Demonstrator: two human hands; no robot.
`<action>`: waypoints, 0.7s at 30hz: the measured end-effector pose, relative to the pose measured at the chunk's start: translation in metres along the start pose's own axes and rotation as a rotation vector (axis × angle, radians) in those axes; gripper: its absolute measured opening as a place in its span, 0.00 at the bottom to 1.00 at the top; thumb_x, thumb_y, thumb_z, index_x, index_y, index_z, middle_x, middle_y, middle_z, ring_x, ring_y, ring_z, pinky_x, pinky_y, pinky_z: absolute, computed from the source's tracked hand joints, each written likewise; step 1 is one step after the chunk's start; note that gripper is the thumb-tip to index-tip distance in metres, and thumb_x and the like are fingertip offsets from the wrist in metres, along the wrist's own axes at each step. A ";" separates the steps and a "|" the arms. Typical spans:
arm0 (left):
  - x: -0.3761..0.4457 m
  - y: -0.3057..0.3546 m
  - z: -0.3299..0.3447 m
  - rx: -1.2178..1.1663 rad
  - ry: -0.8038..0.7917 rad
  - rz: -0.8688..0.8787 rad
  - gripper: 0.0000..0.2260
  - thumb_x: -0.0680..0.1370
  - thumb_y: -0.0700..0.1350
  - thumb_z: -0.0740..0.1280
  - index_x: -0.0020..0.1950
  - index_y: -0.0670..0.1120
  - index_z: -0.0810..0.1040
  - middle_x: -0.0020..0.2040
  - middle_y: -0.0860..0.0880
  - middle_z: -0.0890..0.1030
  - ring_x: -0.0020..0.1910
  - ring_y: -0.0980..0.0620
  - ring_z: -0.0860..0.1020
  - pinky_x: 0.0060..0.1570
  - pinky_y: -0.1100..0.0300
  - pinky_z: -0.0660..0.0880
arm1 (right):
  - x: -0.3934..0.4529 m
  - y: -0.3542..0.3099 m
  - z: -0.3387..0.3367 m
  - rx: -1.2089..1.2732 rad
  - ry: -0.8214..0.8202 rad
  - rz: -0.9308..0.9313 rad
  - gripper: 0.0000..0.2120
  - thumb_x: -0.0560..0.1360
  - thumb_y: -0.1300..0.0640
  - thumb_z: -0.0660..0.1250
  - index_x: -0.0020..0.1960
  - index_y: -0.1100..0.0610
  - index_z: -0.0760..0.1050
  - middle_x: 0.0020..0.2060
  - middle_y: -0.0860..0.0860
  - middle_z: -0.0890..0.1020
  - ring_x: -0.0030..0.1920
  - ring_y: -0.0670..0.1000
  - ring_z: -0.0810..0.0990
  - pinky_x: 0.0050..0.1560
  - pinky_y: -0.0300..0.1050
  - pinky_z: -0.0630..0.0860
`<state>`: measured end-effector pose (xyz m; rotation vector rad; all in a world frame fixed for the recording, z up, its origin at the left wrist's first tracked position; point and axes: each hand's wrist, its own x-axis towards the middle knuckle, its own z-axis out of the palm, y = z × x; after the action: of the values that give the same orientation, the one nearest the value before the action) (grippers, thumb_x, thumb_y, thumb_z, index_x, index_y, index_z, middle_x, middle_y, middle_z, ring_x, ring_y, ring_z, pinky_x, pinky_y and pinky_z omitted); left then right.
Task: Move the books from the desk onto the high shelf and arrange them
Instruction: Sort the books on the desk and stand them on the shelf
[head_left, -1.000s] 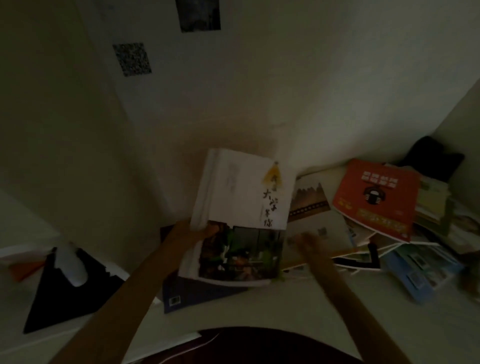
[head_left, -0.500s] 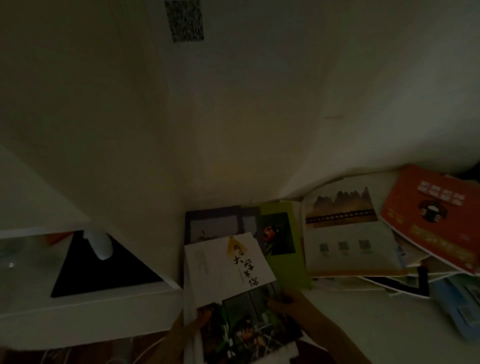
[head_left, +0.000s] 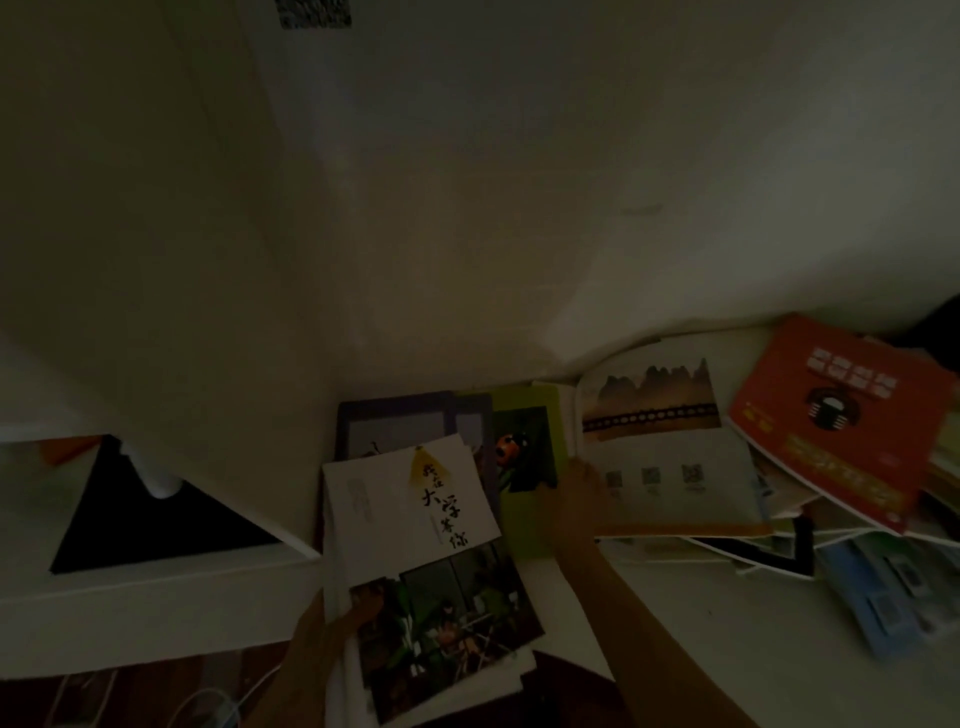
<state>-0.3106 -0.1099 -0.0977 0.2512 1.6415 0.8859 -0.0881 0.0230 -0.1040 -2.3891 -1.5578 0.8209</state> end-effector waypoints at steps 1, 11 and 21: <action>-0.001 0.001 0.000 0.001 0.004 0.001 0.22 0.74 0.35 0.69 0.67 0.39 0.69 0.58 0.40 0.75 0.52 0.43 0.71 0.57 0.48 0.68 | 0.004 -0.002 0.000 0.082 -0.028 0.044 0.24 0.77 0.54 0.63 0.69 0.63 0.62 0.64 0.61 0.71 0.63 0.59 0.71 0.65 0.55 0.67; -0.007 0.015 -0.002 0.012 -0.031 0.031 0.22 0.74 0.38 0.68 0.68 0.41 0.69 0.48 0.46 0.77 0.44 0.45 0.74 0.48 0.50 0.69 | -0.002 -0.002 -0.047 0.390 -0.187 -0.097 0.13 0.78 0.60 0.62 0.62 0.62 0.72 0.54 0.57 0.78 0.53 0.57 0.77 0.50 0.48 0.74; -0.004 0.013 0.006 -0.056 -0.137 0.061 0.23 0.73 0.42 0.70 0.67 0.43 0.72 0.49 0.47 0.80 0.44 0.49 0.79 0.37 0.56 0.77 | -0.038 -0.015 -0.143 0.228 -0.161 -0.323 0.05 0.77 0.62 0.62 0.48 0.62 0.76 0.42 0.58 0.81 0.36 0.49 0.77 0.34 0.37 0.75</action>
<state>-0.3084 -0.1006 -0.0860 0.3178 1.4866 0.9383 -0.0352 0.0171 0.0348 -1.8903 -1.7401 1.0710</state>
